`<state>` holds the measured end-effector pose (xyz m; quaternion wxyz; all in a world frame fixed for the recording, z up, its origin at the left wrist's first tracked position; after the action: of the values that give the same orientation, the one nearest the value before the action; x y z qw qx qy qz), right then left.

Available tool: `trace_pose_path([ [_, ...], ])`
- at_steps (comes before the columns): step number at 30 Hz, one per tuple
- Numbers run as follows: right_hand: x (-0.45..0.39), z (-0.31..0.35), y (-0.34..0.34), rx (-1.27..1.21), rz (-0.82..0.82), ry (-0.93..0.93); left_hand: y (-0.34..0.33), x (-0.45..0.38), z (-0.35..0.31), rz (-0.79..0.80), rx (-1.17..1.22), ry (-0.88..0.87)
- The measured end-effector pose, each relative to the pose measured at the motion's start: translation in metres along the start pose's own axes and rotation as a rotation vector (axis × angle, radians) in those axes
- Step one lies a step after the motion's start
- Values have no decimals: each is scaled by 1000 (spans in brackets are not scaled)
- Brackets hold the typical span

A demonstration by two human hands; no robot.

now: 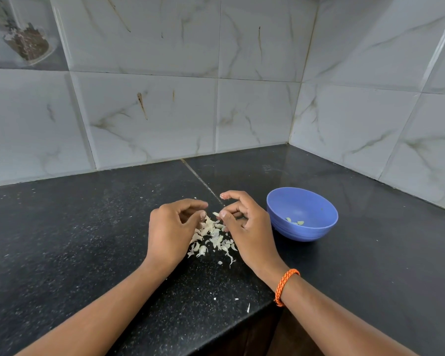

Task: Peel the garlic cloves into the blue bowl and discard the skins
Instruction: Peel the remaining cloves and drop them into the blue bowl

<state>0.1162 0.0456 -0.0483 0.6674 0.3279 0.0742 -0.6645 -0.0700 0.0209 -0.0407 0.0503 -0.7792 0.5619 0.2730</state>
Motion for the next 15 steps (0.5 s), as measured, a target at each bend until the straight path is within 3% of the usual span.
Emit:
trace_pose_path([
  [15, 1, 10, 5, -6, -41, 27, -11, 1, 0, 145, 96, -16],
])
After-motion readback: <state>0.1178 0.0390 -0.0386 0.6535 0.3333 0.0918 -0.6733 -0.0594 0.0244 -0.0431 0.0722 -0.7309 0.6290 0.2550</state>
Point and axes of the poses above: each hand's wrist, its own x-axis away from the middle knuckle, its own y-axis out of the back of the hand, z = x × y, the point moved 7 cm from there along -x, towards the middle knuckle, and after that the axes turned 6 degrees about x, right-handed, at the moved point
